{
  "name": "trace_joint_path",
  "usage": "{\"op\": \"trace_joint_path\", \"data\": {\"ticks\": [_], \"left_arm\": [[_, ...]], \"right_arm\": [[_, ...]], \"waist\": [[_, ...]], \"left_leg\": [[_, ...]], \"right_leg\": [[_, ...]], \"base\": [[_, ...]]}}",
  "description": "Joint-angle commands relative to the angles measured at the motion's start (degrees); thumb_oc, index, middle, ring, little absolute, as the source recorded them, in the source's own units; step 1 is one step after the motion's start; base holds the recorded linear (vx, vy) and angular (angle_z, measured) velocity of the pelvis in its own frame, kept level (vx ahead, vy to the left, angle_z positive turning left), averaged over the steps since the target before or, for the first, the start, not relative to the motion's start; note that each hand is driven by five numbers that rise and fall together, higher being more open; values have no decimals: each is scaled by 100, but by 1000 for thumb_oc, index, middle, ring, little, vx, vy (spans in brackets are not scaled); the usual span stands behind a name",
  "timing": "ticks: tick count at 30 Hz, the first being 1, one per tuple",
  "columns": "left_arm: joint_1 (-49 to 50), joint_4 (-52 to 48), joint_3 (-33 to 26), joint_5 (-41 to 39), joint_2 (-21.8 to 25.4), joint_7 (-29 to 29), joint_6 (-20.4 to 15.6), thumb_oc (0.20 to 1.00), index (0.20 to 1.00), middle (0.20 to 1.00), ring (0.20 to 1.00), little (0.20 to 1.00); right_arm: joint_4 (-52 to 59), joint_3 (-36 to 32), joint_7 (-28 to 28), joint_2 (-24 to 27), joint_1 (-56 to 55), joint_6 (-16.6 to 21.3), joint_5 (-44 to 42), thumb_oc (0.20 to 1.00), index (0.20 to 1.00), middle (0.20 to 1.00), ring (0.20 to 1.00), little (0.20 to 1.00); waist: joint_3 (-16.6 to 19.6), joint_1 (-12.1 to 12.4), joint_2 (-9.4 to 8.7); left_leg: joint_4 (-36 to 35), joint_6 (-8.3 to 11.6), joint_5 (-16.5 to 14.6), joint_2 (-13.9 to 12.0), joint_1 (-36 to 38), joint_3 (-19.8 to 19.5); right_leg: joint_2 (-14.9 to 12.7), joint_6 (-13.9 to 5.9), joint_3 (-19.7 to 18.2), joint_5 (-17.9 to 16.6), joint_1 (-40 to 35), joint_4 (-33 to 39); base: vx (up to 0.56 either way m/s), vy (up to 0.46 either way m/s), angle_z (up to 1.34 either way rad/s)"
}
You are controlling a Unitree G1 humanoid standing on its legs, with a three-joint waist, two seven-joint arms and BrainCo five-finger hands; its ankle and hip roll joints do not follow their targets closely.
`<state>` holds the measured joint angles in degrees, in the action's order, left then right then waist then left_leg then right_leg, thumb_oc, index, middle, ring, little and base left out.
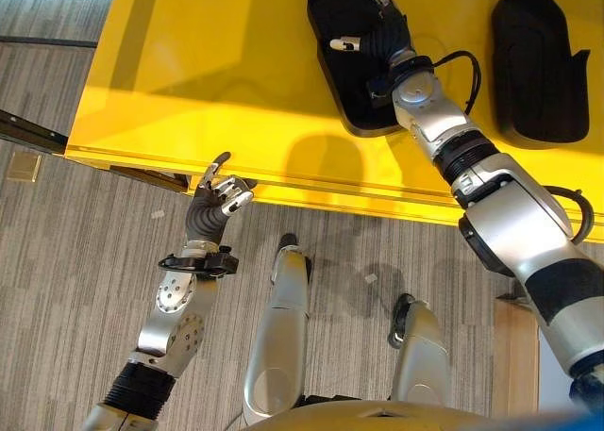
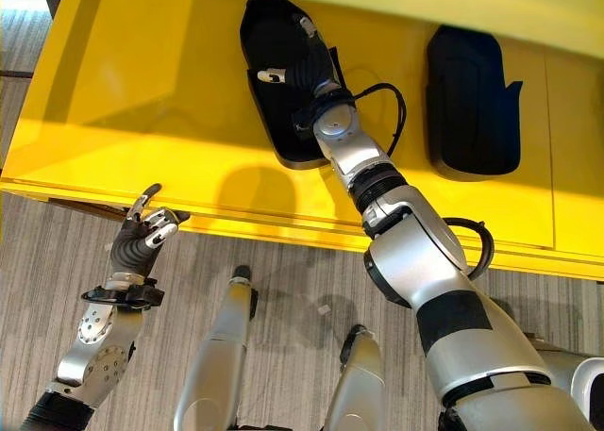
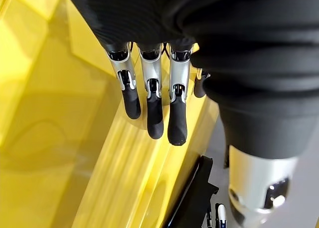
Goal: Move parts from the plastic box to the shelf.
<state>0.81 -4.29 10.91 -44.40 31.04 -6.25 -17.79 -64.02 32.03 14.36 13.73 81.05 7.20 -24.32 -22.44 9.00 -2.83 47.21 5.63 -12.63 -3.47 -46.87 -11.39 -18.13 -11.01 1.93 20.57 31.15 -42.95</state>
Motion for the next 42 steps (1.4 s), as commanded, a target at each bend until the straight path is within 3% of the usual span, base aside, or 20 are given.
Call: {"op": "trace_joint_path", "data": {"ticks": [1,15,33,42], "left_arm": [[-128,-71,201,-109,242,94,-115,1000,1000,1000,1000,1000],[-320,15,379,-159,215,-31,-74,1000,1000,1000,1000,1000],[-411,77,445,-161,87,-248,-75,1000,1000,1000,1000,1000],[-484,98,485,-142,-89,-450,-85,1000,1000,1000,1000,1000]], "right_arm": [[-102,-184,162,-10,356,223,-321,1000,1000,1000,1000,1000],[-883,-1187,475,-169,313,333,-1544,1000,1000,1000,1000,1000],[69,-1707,603,-737,-221,865,-2546,1000,1000,1000,1000,1000],[932,-2325,884,-1155,-904,1372,-3013,1000,1000,1000,1000,1000]], "waist": [[118,143,14],[110,197,138],[84,127,188],[50,63,261]], "left_leg": [[110,-47,-66,-323,30,23],[179,-84,-113,-260,-8,41],[242,-95,-144,-250,-64,75],[328,-109,-187,-241,-137,118]], "right_leg": [[215,364,-20,-554,476,-466],[196,364,-25,-487,513,-561],[203,376,-86,-451,588,-606],[173,374,-119,-430,626,-646]], "base": [[0,0,0],[0,0,0],[0,0,0],[0,0,0]]}}
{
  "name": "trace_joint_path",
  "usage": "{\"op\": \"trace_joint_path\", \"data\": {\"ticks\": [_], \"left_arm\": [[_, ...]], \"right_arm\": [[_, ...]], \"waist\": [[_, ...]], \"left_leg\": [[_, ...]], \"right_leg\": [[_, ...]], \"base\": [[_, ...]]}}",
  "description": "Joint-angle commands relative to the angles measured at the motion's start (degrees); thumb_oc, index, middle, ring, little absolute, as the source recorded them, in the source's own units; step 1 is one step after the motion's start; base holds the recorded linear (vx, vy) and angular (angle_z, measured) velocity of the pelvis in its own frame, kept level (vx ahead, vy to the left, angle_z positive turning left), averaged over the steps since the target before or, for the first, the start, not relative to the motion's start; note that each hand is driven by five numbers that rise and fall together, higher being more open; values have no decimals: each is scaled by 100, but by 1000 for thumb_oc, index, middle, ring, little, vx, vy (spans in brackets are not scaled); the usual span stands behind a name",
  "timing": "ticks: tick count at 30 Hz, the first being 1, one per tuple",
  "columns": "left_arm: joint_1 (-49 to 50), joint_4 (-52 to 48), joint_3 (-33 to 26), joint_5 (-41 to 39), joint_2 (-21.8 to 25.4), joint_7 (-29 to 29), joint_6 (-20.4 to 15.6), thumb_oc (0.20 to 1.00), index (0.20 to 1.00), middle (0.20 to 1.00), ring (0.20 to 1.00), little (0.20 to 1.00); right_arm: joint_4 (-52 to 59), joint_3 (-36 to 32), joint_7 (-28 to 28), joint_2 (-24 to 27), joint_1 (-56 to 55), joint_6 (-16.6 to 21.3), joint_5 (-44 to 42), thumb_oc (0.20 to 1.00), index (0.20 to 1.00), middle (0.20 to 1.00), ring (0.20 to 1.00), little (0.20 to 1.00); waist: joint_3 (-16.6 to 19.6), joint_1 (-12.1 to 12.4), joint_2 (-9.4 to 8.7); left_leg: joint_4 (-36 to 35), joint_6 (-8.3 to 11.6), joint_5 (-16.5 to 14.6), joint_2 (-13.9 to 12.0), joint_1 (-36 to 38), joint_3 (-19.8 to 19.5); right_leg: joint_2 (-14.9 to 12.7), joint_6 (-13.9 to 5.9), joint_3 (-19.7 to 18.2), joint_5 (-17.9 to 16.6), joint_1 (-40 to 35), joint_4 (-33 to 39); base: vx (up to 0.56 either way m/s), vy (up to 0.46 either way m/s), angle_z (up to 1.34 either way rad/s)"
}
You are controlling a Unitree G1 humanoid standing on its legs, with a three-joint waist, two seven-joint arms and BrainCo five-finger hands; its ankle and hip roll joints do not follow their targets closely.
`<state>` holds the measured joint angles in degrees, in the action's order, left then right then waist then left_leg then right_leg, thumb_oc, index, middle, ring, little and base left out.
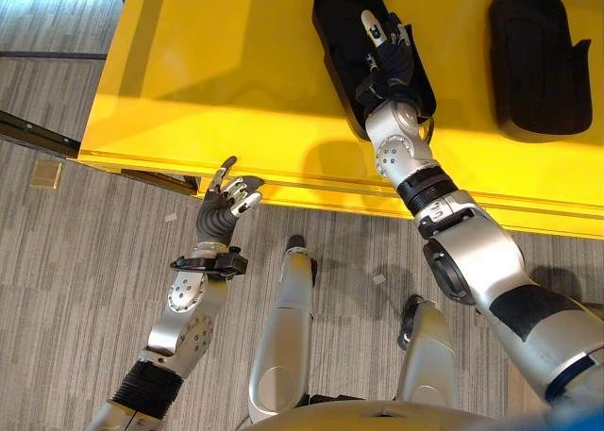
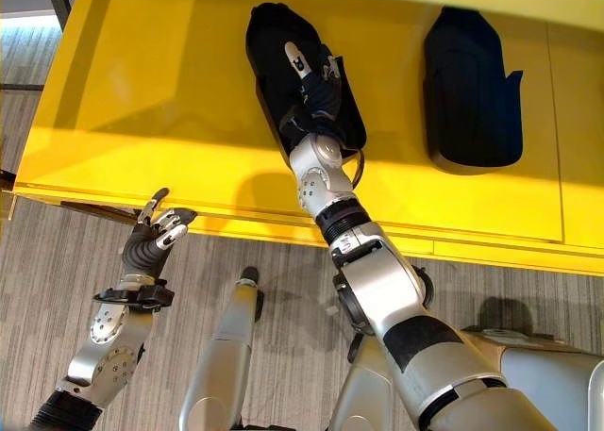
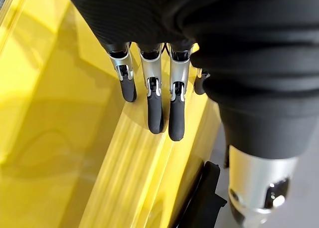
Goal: Move parts from the plastic box to the shelf.
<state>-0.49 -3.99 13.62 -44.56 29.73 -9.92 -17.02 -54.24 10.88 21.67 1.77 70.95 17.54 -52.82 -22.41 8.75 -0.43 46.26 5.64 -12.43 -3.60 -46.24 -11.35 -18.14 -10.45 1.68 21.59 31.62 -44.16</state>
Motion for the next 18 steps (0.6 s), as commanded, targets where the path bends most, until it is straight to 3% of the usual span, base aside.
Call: {"op": "trace_joint_path", "data": {"ticks": [1,5,6,8,10,11,12,15,16,18], "left_arm": [[-352,74,212,-125,26,-92,-168,1000,1000,1000,1000,1000],[-386,65,234,-93,-18,-148,-179,1000,1000,1000,1000,1000],[-395,60,246,-89,-17,-149,-178,1000,1000,1000,1000,1000],[-414,74,228,-82,-37,-194,-200,1000,1000,1000,1000,1000],[-421,77,229,-75,-54,-208,-202,1000,1000,1000,1000,1000],[-423,77,223,-66,-57,-219,-205,1000,1000,1000,1000,1000],[-422,66,225,-59,-71,-251,-197,1000,1000,1000,1000,1000],[-425,39,212,-39,-92,-277,-198,1000,1000,1000,1000,1000],[-421,35,198,-32,-109,-292,-202,1000,1000,1000,1000,1000],[-396,28,186,-22,-122,-297,-202,1000,1000,1000,1000,1000]], "right_arm": [[6,-267,174,35,58,388,-223,1000,1000,1000,1000,1000],[293,-425,251,-50,-110,548,-329,1000,1000,1000,1000,1000],[348,-444,267,-72,-121,573,-335,1000,1000,1000,1000,1000],[581,-496,286,-119,-224,661,-384,1000,1000,1000,1000,1000],[742,-519,303,-160,-294,729,-410,1000,1000,1000,1000,1000],[832,-524,331,-175,-332,757,-394,1000,1000,1000,1000,1000],[1062,-505,362,-230,-416,805,-351,1000,1000,1000,1000,1000],[1304,-508,390,-282,-542,871,-331,1000,1000,1000,1000,1000],[1387,-521,397,-302,-586,889,-321,1000,1000,1000,1000,1000],[1481,-521,398,-350,-663,914,-309,1000,1000,1000,1000,1000]], "waist": [[47,84,22],[47,65,54],[27,63,74],[45,45,62],[39,34,58],[23,31,70],[36,15,56],[41,0,60],[22,-3,76],[25,-6,81]], "left_leg": [[411,-114,-191,-228,-207,110],[421,-130,-198,-220,-216,116],[357,-145,-12,-204,-270,114],[413,-133,-200,-213,-219,140],[419,-138,-199,-207,-226,146],[351,-152,-12,-196,-278,146],[429,-138,-202,-206,-238,156],[426,-137,-199,-201,-252,163],[367,-153,-13,-188,-308,160],[370,-154,-13,-190,-317,167]], "right_leg": [[176,319,-98,-546,573,-501],[173,317,-110,-553,606,-514],[179,334,-112,-708,667,-468],[161,316,-119,-571,607,-502],[157,317,-127,-572,616,-505],[162,331,-135,-726,672,-449],[153,311,-146,-575,622,-501],[140,305,-160,-578,628,-497],[149,319,-169,-733,694,-457],[147,322,-177,-732,710,-469]], "base": [[0,0,0],[-24,7,0],[-100,31,1],[36,2,1],[-11,12,2],[0,0,0],[0,0,0],[-4,7,0],[-95,26,1],[-47,11,0]]}}
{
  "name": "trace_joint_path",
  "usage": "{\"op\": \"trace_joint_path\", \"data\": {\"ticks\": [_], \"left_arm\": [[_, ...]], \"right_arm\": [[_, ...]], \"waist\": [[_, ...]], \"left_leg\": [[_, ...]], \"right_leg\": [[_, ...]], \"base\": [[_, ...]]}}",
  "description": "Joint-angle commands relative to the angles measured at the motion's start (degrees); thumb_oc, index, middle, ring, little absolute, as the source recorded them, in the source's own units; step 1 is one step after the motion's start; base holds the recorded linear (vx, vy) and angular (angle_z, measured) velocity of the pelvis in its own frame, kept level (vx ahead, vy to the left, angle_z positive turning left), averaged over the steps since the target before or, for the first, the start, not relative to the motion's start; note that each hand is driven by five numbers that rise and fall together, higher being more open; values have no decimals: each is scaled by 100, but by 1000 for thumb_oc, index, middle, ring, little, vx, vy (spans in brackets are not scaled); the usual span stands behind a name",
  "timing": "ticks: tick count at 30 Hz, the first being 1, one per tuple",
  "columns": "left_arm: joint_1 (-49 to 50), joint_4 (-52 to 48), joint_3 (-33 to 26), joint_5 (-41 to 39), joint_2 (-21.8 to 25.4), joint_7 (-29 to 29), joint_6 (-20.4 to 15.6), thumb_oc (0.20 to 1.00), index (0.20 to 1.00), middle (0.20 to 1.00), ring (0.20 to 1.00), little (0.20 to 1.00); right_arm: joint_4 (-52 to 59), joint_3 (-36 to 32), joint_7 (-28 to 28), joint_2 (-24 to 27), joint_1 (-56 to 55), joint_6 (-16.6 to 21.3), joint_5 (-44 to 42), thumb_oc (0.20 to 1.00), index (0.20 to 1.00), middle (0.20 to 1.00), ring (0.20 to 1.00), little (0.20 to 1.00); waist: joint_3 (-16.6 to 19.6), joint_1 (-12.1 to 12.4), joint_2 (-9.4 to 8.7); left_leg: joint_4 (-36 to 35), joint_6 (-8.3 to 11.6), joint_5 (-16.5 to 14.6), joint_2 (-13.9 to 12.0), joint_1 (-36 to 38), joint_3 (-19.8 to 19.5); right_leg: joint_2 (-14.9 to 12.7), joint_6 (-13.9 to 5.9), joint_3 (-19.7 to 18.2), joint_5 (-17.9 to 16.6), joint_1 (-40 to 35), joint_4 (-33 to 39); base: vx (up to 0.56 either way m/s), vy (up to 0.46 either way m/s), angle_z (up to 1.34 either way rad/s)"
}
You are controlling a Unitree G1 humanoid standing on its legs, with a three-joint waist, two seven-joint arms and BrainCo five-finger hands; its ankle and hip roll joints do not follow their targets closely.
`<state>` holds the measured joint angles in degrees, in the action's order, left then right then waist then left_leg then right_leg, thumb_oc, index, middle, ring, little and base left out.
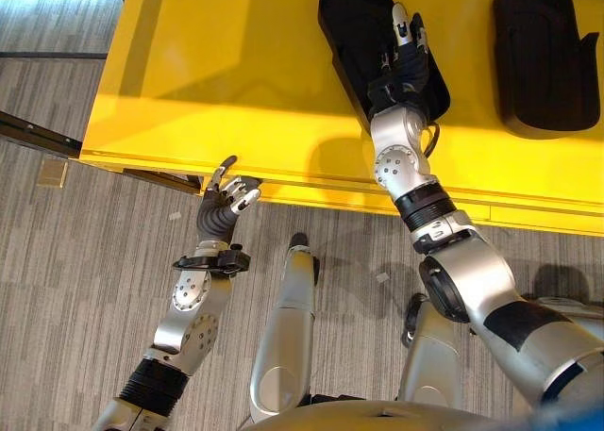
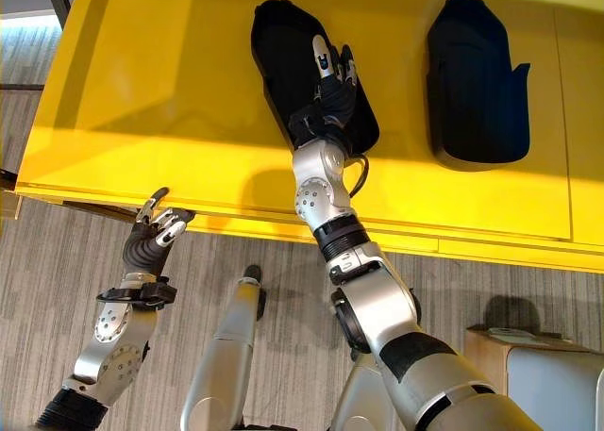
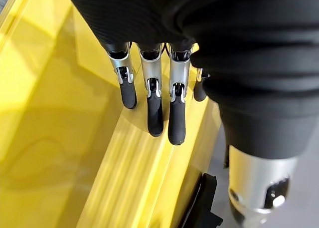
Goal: Move parts from the plastic box to the shelf.
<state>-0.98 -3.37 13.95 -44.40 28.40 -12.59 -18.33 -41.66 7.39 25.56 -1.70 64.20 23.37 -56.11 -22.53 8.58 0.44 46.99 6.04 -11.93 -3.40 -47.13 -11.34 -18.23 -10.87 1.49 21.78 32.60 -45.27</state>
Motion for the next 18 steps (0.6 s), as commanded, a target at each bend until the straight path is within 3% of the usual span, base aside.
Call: {"op": "trace_joint_path", "data": {"ticks": [1,8,9,10,11,12,13,17,18], "left_arm": [[-348,-32,137,-38,6,-45,-73,1000,1000,1000,1000,1000],[-334,-74,100,2,-27,-99,-64,1000,1000,1000,1000,1000],[-317,-69,95,15,-32,-101,-70,1000,1000,1000,1000,1000],[-319,-74,91,15,-32,-101,-72,1000,1000,1000,1000,1000],[-317,-84,80,14,-31,-106,-78,1000,1000,1000,1000,1000],[-314,-82,74,11,-38,-106,-72,1000,1000,1000,1000,1000],[-326,-100,63,12,-41,-106,-81,1000,1000,1000,1000,1000],[-308,-129,24,28,-45,-114,-101,1000,1000,1000,1000,1000],[-298,-123,19,27,-49,-118,-102,1000,1000,1000,1000,1000]], "right_arm": [[288,-162,6,-27,-26,353,9,1000,1000,1000,1000,1000],[710,-147,-12,-220,-213,504,-94,1000,1000,1000,1000,1000],[772,-154,-24,-271,-244,534,-115,1000,1000,1000,1000,1000],[778,-152,-24,-270,-242,536,-113,1000,1000,1000,1000,1000],[840,-140,-25,-295,-254,557,-126,1000,1000,1000,1000,1000],[854,-139,-22,-306,-263,558,-118,1000,1000,1000,1000,1000],[899,-122,-21,-321,-267,558,-107,1000,1000,1000,1000,1000],[1046,-72,-55,-400,-299,585,-98,1000,1000,1000,1000,1000],[1080,-47,-63,-415,-317,583,-90,1000,1000,1000,1000,1000]], "waist": [[40,7,-2],[48,-2,27],[66,1,26],[48,1,38],[52,4,35],[76,2,25],[59,2,40],[57,2,48],[74,4,36]], "left_leg": [[299,-196,-66,-210,-228,169],[292,-198,-60,-210,-228,195],[349,-186,-247,-219,-166,211],[277,-201,-55,-208,-218,205],[276,-203,-54,-205,-223,210],[342,-188,-243,-214,-169,219],[267,-204,-50,-202,-223,216],[267,-205,-45,-194,-230,225],[362,-190,-257,-206,-180,233]], "right_leg": [[149,359,-156,-753,615,-361],[138,350,-179,-770,630,-352],[121,332,-177,-616,567,-397],[131,348,-182,-773,628,-345],[131,347,-185,-775,629,-339],[118,331,-181,-619,564,-380],[126,345,-191,-782,624,-319],[118,338,-195,-790,631,-323],[103,317,-190,-617,568,-393]], "base": [[0,0,0],[12,0,0],[0,0,0],[0,0,0],[0,0,0],[0,0,0],[0,0,0],[2,4,0],[0,0,0]]}}
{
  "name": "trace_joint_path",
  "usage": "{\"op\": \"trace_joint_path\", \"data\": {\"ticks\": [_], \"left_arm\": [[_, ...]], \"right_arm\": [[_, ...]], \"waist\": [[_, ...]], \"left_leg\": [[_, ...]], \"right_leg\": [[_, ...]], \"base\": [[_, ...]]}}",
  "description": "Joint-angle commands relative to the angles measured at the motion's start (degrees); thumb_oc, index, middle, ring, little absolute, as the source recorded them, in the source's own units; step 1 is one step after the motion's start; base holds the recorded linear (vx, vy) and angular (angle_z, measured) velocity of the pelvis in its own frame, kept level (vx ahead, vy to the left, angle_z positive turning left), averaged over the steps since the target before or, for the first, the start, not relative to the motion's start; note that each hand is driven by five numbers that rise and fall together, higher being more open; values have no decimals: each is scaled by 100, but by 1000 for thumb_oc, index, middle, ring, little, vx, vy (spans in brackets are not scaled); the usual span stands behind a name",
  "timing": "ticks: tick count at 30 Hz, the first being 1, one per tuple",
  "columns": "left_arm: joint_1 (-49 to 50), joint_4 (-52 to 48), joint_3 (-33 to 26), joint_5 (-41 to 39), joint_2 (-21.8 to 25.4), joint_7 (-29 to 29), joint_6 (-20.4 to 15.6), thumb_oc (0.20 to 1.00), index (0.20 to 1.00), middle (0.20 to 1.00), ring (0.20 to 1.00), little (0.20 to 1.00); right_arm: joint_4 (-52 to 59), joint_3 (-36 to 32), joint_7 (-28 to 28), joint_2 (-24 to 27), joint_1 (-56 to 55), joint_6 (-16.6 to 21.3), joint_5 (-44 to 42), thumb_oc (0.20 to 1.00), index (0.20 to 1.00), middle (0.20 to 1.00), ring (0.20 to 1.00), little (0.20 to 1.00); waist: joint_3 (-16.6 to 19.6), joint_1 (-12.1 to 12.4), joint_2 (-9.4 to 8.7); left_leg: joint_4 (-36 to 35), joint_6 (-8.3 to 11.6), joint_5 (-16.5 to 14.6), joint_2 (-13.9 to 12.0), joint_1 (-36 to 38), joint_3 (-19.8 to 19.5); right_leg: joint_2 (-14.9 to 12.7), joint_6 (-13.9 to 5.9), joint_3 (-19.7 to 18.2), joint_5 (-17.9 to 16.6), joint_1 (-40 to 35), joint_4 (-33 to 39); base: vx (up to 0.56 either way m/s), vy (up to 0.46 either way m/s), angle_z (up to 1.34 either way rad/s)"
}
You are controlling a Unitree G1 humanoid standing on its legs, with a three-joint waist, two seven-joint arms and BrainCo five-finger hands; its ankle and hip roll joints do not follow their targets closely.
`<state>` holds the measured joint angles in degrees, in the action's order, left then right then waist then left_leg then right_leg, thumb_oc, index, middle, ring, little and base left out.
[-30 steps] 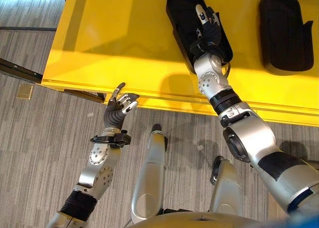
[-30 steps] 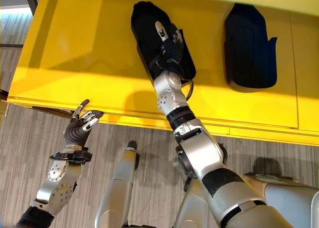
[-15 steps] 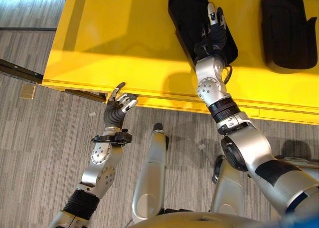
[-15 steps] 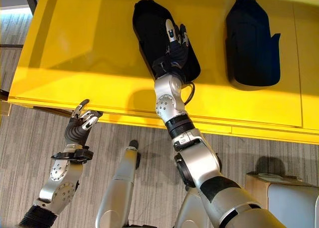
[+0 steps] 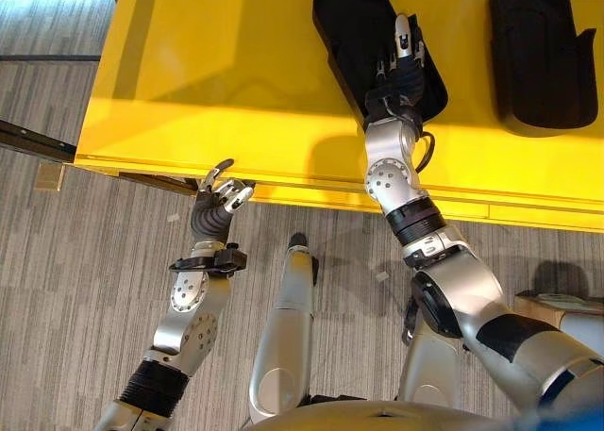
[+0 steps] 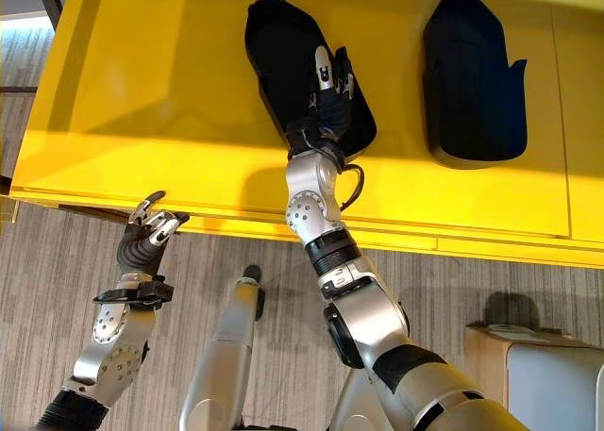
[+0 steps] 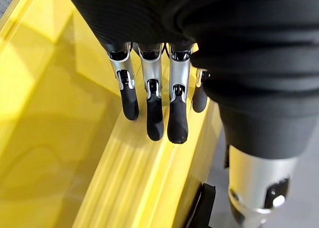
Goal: Move parts from the plastic box to the shelf.
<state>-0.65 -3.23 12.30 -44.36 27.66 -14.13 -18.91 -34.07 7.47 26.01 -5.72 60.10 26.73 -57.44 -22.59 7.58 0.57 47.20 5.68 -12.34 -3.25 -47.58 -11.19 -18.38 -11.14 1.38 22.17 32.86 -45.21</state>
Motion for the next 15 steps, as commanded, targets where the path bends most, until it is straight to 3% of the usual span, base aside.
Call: {"op": "trace_joint_path", "data": {"ticks": [1,2,15], "left_arm": [[-337,-137,185,20,18,32,-42,1000,1000,1000,1000,1000],[-325,-153,180,12,7,25,-43,1000,1000,1000,1000,1000],[-331,-172,136,-19,20,59,-92,1000,1000,1000,1000,1000]], "right_arm": [[330,-34,-117,-27,95,249,36,1000,1000,1000,1000,1000],[394,21,-149,-62,70,243,38,1000,1000,1000,1000,1000],[-27,332,-498,-474,114,68,-312,1000,1000,1000,1000,1000]], "waist": [[74,106,35],[95,111,20],[88,176,25]], "left_leg": [[252,-171,-9,-211,-184,217],[341,-156,-220,-221,-126,229],[298,-156,-198,-188,-80,230]], "right_leg": [[124,359,-184,-826,601,-332],[108,339,-178,-655,533,-399],[81,334,-174,-675,478,-363]], "base": [[103,-5,-1],[0,0,0],[8,-1,0]]}}
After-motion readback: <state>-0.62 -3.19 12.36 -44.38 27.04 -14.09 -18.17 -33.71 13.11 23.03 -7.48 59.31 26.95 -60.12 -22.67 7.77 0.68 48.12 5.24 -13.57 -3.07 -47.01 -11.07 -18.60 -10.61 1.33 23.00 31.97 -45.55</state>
